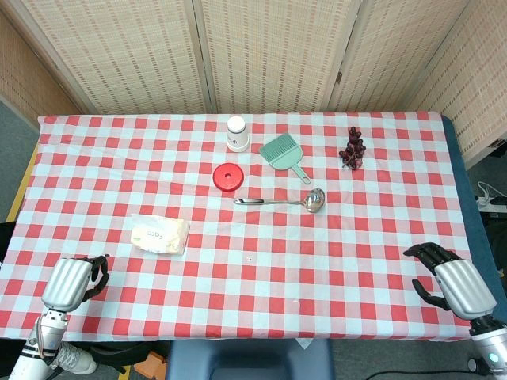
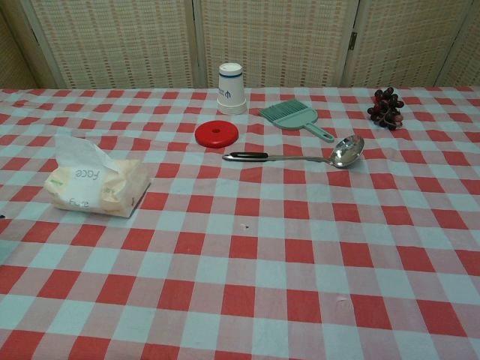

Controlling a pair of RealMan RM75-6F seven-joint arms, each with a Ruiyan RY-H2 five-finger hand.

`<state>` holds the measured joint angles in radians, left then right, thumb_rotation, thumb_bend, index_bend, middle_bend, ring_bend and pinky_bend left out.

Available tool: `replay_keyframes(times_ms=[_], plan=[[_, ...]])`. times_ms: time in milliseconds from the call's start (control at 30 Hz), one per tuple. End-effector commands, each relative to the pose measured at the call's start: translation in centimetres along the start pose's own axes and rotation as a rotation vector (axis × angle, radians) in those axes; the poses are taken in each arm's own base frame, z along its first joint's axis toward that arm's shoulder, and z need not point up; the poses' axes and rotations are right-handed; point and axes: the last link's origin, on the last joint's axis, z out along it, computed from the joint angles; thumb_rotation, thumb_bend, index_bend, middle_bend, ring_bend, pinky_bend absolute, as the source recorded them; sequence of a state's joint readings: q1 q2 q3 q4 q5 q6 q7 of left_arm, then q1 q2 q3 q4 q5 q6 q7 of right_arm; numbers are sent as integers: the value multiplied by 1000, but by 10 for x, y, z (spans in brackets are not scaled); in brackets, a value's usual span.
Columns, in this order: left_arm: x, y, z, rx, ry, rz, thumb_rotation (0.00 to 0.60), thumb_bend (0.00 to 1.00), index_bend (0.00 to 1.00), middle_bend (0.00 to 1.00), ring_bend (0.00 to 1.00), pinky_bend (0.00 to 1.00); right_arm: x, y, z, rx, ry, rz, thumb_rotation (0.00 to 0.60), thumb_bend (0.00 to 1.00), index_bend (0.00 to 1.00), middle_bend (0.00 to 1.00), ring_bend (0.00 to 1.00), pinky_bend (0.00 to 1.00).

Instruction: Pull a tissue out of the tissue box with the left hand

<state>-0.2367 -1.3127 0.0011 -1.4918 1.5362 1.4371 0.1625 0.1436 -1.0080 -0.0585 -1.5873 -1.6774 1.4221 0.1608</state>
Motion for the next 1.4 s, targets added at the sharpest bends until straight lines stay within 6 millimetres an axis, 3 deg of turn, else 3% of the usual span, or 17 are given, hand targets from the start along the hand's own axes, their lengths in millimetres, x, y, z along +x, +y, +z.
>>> replay_keyframes(times_ms=[33, 367, 500, 667, 867, 967, 1067, 1233, 1400], plan=[[0, 2, -1, -3, -1, 8, 600, 392, 277, 700, 725, 900, -1, 0, -1, -2, -4, -2, 600, 346, 283, 270, 189, 399], [4, 4, -1, 2, 33, 9, 600, 394, 277, 711, 725, 898, -3, -2, 0, 2, -27, -11, 600, 346, 283, 271, 190, 399], [6, 8, 6, -11, 39, 7, 600, 375, 261, 704, 719, 842, -6, -3, 0, 5, -56, -24, 600, 346, 283, 270, 189, 400], [6, 20, 19, -58, -3, 0, 600, 347, 170, 580, 584, 735, -5, -3, 0, 6, -55, -18, 600, 346, 283, 270, 189, 402], [4, 26, 32, -56, -66, 9, 600, 345, 35, 428, 452, 691, -4, -2, 0, 6, -53, -12, 600, 346, 283, 270, 189, 402], [5, 31, 48, -64, -33, 41, 600, 344, 27, 461, 469, 701, -4, -3, -1, 12, -54, -13, 600, 346, 283, 270, 189, 402], [4, 37, 70, -78, 8, 56, 600, 344, 34, 581, 559, 743, -5, -3, -1, 12, -59, -16, 600, 346, 283, 270, 189, 402], [-2, 49, 101, -114, -25, 81, 600, 344, 52, 682, 641, 818, -5, -3, -1, 19, -61, -13, 600, 346, 283, 271, 189, 402], [-12, 54, 118, -127, -69, 115, 600, 344, 129, 790, 743, 909, -4, -2, -1, 21, -62, -8, 600, 346, 283, 270, 189, 402]])
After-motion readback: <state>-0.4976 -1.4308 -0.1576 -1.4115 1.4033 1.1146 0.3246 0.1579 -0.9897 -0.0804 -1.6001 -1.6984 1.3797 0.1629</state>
